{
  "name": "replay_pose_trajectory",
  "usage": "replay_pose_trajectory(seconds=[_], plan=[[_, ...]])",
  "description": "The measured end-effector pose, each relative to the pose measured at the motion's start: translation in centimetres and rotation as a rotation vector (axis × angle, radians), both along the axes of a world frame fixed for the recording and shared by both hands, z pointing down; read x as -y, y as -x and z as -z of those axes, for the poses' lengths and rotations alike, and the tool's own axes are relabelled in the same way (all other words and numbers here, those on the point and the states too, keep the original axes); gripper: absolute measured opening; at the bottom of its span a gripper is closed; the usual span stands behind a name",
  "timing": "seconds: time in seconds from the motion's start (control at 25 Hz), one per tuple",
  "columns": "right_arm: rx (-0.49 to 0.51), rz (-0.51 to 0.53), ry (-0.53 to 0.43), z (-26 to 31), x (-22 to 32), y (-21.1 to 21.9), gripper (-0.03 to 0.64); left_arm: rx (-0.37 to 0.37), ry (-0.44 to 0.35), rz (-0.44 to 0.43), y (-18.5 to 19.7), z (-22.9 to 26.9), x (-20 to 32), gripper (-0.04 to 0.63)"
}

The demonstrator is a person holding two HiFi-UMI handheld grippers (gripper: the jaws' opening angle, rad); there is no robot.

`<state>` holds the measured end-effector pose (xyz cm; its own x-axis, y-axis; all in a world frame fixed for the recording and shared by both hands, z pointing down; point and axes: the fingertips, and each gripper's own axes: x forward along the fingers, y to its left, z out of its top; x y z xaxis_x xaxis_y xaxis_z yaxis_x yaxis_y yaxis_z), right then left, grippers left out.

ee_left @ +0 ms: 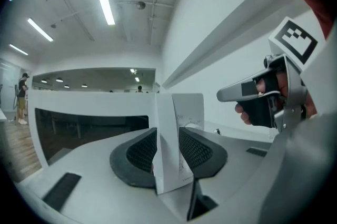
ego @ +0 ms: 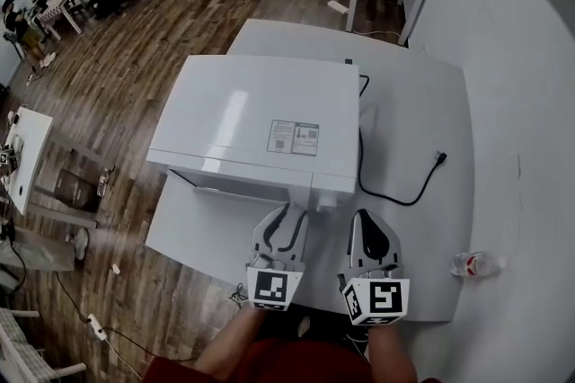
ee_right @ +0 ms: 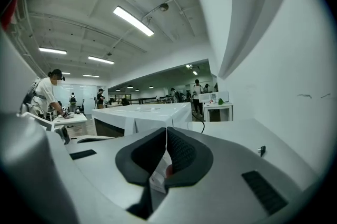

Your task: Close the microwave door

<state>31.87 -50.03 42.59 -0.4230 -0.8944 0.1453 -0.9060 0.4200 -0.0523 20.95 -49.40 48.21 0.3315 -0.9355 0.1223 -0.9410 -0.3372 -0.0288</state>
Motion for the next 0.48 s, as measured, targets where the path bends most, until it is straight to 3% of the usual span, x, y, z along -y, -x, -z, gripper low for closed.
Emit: replay_pose_trajectory(seconds=[0.36, 0.48], plan=[[0.026, 0.090, -0.130, 6.1, -1.0, -0.6, 0.029, -0.002, -0.085, 0.130, 0.5, 8.8, -1.3, 0.126], [0.025, 0.102, -0.173, 8.3, -1.4, -0.8, 0.028, -0.010, -0.120, 0.157, 0.6, 11.5, -1.5, 0.062]])
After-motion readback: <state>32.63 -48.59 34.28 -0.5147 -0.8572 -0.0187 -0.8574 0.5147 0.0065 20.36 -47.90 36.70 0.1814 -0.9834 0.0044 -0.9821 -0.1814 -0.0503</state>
